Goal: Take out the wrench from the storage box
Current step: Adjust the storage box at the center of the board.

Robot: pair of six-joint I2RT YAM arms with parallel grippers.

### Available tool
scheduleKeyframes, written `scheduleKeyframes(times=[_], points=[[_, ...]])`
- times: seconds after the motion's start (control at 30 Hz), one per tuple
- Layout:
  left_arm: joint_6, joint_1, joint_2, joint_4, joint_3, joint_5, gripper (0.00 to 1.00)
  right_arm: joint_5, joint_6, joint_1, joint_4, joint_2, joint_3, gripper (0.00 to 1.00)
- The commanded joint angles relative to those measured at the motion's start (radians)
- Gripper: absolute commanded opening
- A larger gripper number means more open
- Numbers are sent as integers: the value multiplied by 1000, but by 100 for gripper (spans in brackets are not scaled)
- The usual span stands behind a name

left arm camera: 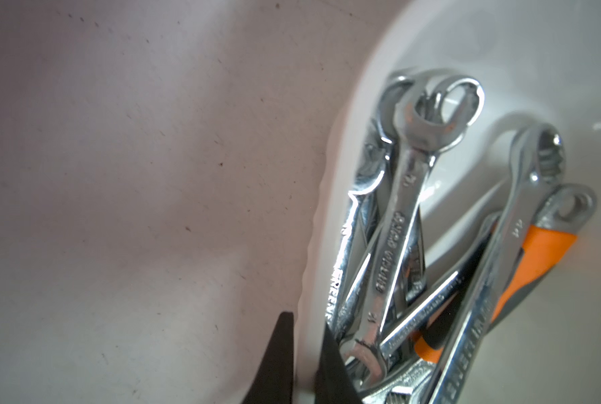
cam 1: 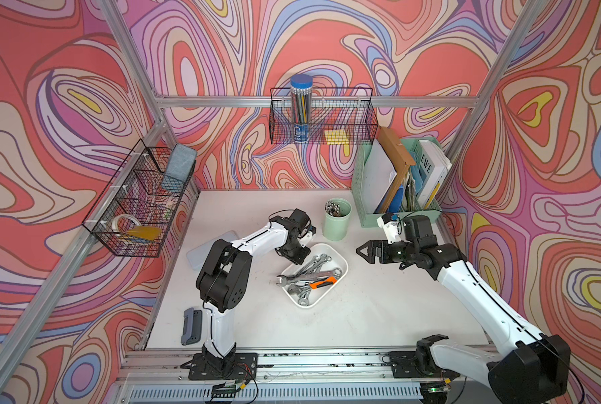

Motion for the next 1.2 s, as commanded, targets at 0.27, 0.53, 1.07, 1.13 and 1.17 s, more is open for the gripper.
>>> scheduleKeyframes(times=[0.27, 0.53, 1.07, 1.13, 1.17], points=[[-525, -6, -158, 134, -206, 17, 0, 25, 40, 23, 18, 4, -9, 98], [-869, -120, -268, 295, -367, -87, 0, 68, 141, 69, 50, 25, -13, 98], [-777, -134, -254, 241, -277, -153, 24, 398, 484, 362, -102, 218, 179, 98], [-731, -123, -273, 222, -258, -154, 29, 405, 536, 400, -99, 249, 202, 96], [-697, -116, -279, 214, -246, -148, 32, 414, 556, 415, -102, 264, 215, 95]])
